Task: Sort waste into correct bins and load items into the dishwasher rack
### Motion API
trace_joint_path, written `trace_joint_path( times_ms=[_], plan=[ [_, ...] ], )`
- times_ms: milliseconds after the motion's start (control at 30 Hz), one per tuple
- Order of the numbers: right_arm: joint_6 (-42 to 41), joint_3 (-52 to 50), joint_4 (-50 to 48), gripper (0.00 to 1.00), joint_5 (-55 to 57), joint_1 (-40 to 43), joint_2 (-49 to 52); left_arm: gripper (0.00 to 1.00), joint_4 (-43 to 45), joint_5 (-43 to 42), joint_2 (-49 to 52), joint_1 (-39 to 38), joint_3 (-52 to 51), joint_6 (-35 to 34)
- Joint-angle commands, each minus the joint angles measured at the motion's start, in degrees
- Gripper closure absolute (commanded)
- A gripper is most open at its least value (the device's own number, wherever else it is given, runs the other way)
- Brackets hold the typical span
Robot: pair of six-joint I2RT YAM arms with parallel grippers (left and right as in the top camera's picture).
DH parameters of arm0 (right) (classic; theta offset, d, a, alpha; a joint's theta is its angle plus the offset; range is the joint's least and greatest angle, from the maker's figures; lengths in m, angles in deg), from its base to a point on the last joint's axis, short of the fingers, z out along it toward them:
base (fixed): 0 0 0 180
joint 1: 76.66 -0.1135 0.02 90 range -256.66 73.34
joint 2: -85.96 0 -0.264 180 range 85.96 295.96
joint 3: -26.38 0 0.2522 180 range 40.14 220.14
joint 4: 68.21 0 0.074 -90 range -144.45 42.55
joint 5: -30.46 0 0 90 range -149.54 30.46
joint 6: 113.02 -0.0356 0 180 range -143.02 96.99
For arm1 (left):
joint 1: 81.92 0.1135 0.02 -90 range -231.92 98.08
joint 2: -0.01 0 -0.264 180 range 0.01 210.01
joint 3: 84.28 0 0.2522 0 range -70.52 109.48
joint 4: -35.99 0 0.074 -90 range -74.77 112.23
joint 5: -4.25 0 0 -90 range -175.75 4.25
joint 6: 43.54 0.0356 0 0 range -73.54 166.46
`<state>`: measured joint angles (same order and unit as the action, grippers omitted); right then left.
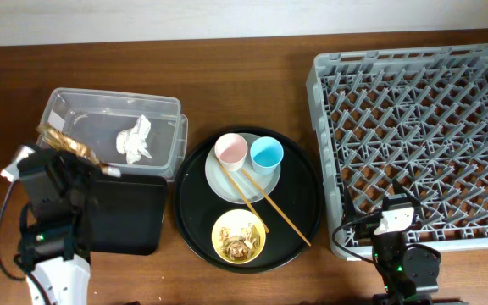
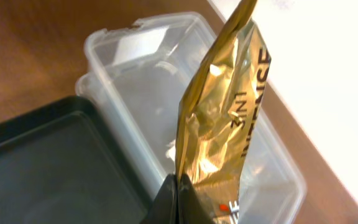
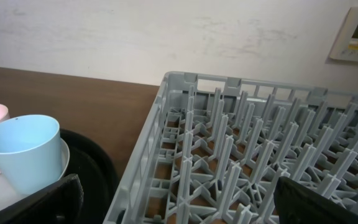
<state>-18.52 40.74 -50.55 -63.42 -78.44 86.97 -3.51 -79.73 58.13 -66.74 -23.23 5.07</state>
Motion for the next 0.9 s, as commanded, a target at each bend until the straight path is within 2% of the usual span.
trace_joint_path(
  times_ms=[0, 100, 133, 167, 267, 333, 433, 500, 567, 633, 667, 767, 833, 867],
  plan=[
    [-0.4, -0.3, 0.3, 0.01, 0.5, 0.3, -0.3, 0.99, 7.4, -0.9, 7.9, -0.2, 0.8, -8.3],
    [-0.4, -0.3, 0.3, 0.02, 0.5, 0.3, -0.3, 0.99, 18.8, -0.9, 18.7, -1.3, 0.8, -8.5],
    [-0.4, -0.3, 0.3, 0.01, 0.5, 0.3, -0.3, 0.93, 21.4, -0.9, 20.9, -1.2, 0.8, -8.5],
    [-0.4, -0.3, 0.3, 0.01, 0.5, 0.3, -0.3, 0.70, 23.4, -0.9, 22.4, -1.2, 0.8, -7.4],
    [-0.4, -0.3, 0.3, 0.01, 0.5, 0.3, -0.3, 0.29, 27.7, -0.9, 22.6, -1.3, 0.9, 0.6],
    [-0.4, -0.3, 0.3, 0.01, 0.5, 0.3, -0.3, 0.30, 27.1, -3.7, 20.3, -1.3, 1.7, 4.7],
    [-0.4, -0.3, 0.3, 0.01, 0.5, 0.3, -0.3, 0.30, 23.7, -19.8, 12.5, -3.1, 3.8, 15.1],
    [-0.4, -0.3, 0.3, 0.01, 0.5, 0.3, -0.3, 0.30, 14.0, -21.9, 6.1, -7.6, 5.7, 15.6],
    [-0.4, -0.3, 0.3, 0.01, 0.5, 0.3, -0.3, 0.28, 2.0, -21.9, 1.1, -15.6, 6.1, 15.6],
    [-0.4, -0.3, 0.3, 0.01, 0.5, 0.3, -0.3, 0.27, -7.9, -21.8, -0.3, -25.8, 6.1, 18.6],
    [-0.4, -0.3, 0.3, 0.01, 0.5, 0.3, -0.3, 0.27, -13.7, -20.8, 0.0, -33.2, 6.0, 19.7],
    [-0.4, -0.3, 0.3, 0.01, 0.5, 0.3, -0.3, 0.27, -20.4, -19.5, 3.3, -49.3, 6.0, 20.0],
    [-0.4, -0.3, 0.3, 0.01, 0.5, 0.3, -0.3, 0.01, -19.3, -17.9, 6.4, -57.0, 6.0, 18.9],
    [-0.4, -0.3, 0.3, 0.01, 0.5, 0.3, -0.3, 0.01, -18.1, -13.3, 9.6, -62.5, 6.0, 17.1]
  ],
)
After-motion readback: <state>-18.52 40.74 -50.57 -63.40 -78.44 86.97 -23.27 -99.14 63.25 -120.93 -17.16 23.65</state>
